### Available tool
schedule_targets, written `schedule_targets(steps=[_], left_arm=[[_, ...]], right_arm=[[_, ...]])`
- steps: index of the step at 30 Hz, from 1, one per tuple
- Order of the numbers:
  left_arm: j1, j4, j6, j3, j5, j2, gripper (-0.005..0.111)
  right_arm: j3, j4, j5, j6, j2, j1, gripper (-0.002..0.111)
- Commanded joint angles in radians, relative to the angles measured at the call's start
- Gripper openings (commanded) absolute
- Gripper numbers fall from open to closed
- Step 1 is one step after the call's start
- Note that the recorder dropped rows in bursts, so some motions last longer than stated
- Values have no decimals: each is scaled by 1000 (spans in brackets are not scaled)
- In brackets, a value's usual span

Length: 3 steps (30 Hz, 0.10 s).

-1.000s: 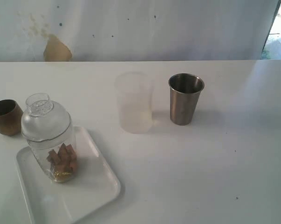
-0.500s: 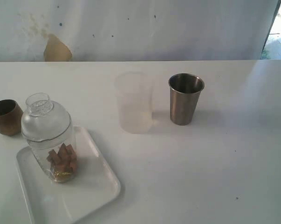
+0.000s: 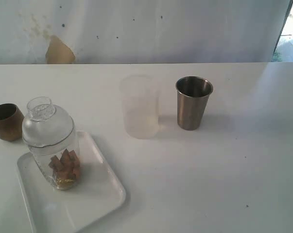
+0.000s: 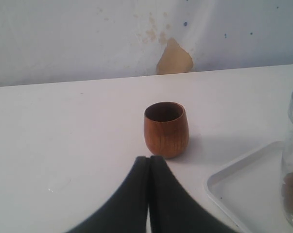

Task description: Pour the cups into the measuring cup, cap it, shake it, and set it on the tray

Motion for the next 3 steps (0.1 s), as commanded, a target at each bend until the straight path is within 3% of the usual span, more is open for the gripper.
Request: schedule_targets(steps=[1, 3], left_arm=[[0, 2, -1, 4, -5, -5, 0], [0, 2, -1, 4, -5, -5, 0]], right_arm=[[5, -6, 0, 5, -7, -10, 0], [5, -6, 0, 5, -7, -10, 0]])
